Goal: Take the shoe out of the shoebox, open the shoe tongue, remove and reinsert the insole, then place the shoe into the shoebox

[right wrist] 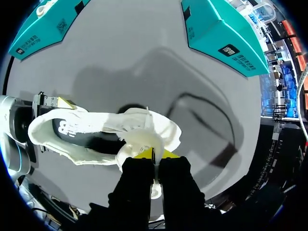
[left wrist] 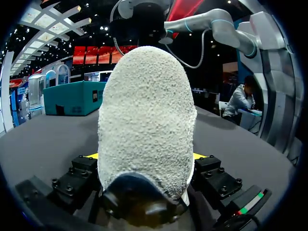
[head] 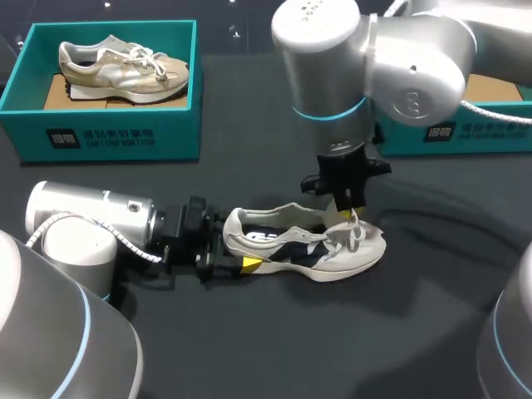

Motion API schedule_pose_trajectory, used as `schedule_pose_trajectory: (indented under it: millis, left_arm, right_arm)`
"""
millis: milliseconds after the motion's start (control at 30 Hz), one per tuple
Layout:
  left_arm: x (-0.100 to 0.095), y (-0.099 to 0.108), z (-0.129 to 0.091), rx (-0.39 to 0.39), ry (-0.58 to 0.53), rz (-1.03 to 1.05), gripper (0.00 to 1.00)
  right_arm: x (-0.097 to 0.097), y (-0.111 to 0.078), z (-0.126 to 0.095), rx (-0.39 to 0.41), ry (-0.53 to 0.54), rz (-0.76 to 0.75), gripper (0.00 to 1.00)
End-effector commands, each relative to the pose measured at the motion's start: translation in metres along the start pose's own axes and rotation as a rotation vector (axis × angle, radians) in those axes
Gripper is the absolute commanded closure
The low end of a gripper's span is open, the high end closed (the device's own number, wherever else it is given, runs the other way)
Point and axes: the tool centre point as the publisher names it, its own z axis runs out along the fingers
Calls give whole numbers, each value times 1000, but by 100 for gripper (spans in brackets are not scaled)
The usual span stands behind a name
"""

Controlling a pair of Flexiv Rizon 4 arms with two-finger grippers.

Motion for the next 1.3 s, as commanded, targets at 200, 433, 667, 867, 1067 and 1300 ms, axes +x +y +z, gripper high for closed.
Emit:
schedule_pose_trajectory:
  millis: [200,433,667,867,1067,1300]
  left_arm:
    - [1,1,-1,-1,-2,0,100]
    - [1,1,-1,-1,-2,0,100]
    - [1,1,-1,-1,-2,0,100]
    - [1,1,-1,-1,-2,0,100]
    - [1,1,-1,-1,-2,0,100]
    - [1,1,-1,-1,-2,0,100]
  right_arm:
    - [-22,10,27,42,94,34,100]
    - [-27,9,39,61,82,59,50]
    - [-36,7,44,10,85,64,0]
    - [-41,1,15,-27,54,53,0]
    - [-30,-2,-41,-90,-1,-88,0]
    - [-3,0,-90,-220,-4,-447,0]
